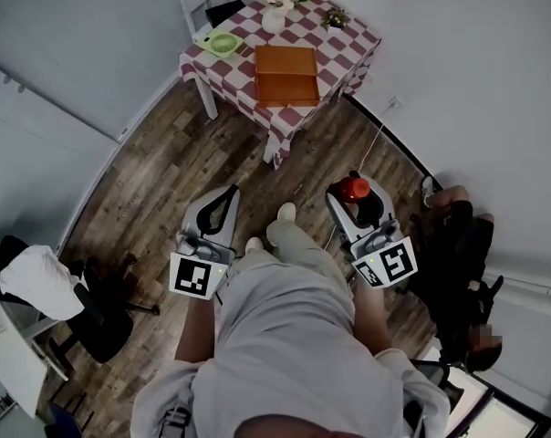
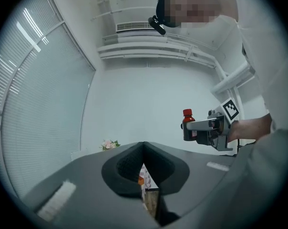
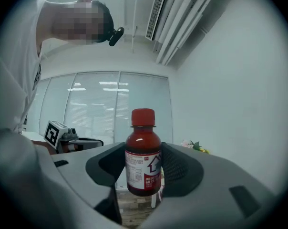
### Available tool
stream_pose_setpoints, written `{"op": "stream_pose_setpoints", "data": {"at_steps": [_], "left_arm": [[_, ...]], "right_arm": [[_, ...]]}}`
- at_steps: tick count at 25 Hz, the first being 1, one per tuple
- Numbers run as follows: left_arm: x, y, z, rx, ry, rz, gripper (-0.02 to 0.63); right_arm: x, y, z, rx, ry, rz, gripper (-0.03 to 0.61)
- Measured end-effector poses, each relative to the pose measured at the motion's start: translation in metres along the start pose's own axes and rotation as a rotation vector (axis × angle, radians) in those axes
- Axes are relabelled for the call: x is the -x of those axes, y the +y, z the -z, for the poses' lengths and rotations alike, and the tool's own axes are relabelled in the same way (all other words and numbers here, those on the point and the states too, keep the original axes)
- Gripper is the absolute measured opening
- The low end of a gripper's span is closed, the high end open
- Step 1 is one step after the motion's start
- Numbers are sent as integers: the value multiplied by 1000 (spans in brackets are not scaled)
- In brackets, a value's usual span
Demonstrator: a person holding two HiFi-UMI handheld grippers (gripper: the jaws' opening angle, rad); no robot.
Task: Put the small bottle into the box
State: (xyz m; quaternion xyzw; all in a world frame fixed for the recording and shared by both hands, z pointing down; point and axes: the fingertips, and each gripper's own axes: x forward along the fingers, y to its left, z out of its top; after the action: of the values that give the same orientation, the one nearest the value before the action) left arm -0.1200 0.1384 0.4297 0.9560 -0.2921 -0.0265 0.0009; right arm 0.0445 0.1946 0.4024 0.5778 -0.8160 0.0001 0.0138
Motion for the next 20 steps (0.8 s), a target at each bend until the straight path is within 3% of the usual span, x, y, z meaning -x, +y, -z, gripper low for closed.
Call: {"op": "stream_pose_setpoints", "data": {"at_steps": [8,20], "left_arm": [[-51,47,7,-22,39,-74,0],[-212,72,6,-104,98,-71,0]], "right_arm": [[-76,-60,10,-24,-8,-45,224],[-157,-215,2,-15,-58,-51,224]]}}
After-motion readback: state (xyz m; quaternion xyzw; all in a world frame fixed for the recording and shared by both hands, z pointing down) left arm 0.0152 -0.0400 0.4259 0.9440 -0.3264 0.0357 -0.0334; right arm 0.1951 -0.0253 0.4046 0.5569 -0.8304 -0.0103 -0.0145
